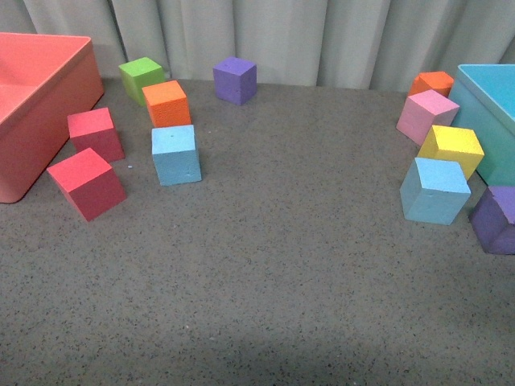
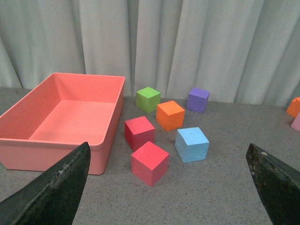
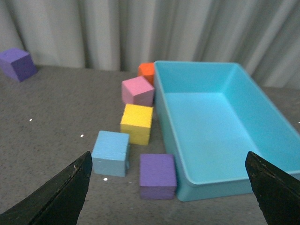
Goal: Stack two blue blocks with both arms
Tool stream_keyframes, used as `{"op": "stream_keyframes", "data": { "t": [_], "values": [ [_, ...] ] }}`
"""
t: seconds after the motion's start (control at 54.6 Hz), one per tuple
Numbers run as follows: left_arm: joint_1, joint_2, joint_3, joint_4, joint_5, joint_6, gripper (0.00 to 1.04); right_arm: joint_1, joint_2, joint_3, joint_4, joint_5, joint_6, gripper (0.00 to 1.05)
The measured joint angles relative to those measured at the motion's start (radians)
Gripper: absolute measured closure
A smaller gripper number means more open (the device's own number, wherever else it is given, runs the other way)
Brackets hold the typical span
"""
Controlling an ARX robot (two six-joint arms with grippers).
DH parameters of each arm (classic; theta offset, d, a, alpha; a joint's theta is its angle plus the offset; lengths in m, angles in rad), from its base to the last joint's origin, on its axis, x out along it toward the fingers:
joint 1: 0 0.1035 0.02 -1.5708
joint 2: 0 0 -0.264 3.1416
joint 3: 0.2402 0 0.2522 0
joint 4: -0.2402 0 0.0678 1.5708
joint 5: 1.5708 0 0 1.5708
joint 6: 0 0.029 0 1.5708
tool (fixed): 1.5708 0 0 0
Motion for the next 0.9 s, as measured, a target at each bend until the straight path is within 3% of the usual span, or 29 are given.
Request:
{"op": "stream_keyframes", "data": {
  "t": [0.11, 0.348, 0.531, 0.897],
  "values": [
    [0.000, 0.000, 0.000, 0.000, 0.000, 0.000, 0.07, -0.005, 0.418, 0.207, -0.037, -0.050, 0.082, 0.10],
    [0.000, 0.000, 0.000, 0.000, 0.000, 0.000, 0.07, 0.012, 0.846, 0.599, -0.293, -0.072, 0.219, 0.10],
    [0.000, 0.000, 0.000, 0.000, 0.000, 0.000, 0.07, 0.049, 1.003, 0.786, -0.428, -0.093, 0.261, 0.10],
    [0.000, 0.000, 0.000, 0.000, 0.000, 0.000, 0.07, 0.069, 1.183, 0.956, -0.582, -0.057, 0.287, 0.10]
  ]
}}
